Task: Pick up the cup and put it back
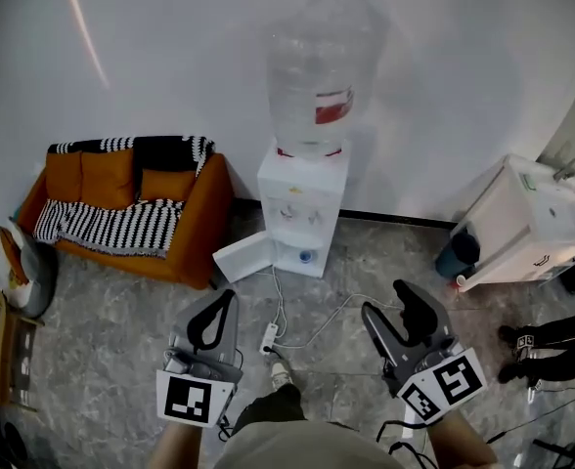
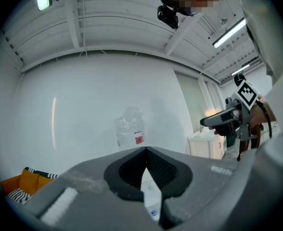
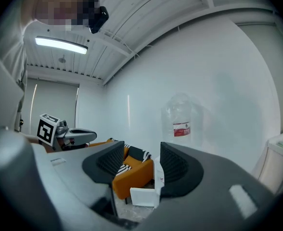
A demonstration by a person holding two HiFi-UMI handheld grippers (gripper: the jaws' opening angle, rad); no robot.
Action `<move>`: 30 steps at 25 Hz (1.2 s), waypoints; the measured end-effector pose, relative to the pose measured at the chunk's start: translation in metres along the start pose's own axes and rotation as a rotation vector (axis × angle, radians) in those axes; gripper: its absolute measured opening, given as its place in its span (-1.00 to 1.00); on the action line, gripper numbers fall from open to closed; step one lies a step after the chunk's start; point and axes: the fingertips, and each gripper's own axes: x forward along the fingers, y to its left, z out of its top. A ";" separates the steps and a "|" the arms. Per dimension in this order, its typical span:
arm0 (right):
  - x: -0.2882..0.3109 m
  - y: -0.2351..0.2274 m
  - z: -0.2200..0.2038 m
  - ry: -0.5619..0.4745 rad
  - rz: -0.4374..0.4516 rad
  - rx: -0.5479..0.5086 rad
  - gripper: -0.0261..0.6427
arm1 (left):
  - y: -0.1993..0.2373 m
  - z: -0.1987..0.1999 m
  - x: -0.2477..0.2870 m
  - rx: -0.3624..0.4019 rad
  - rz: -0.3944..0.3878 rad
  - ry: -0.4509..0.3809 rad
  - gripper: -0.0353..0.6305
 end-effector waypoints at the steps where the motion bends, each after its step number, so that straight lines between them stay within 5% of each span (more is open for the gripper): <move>1: 0.015 -0.003 0.004 -0.004 -0.004 0.000 -0.21 | 0.011 0.000 0.011 0.000 -0.004 0.001 -0.89; 12: 0.120 -0.038 0.015 0.001 -0.020 -0.013 -0.21 | 0.078 -0.004 0.087 -0.015 -0.005 0.008 -0.89; 30: 0.183 -0.096 -0.010 0.064 0.137 -0.005 -0.21 | 0.073 -0.018 0.149 -0.035 0.138 0.061 -0.89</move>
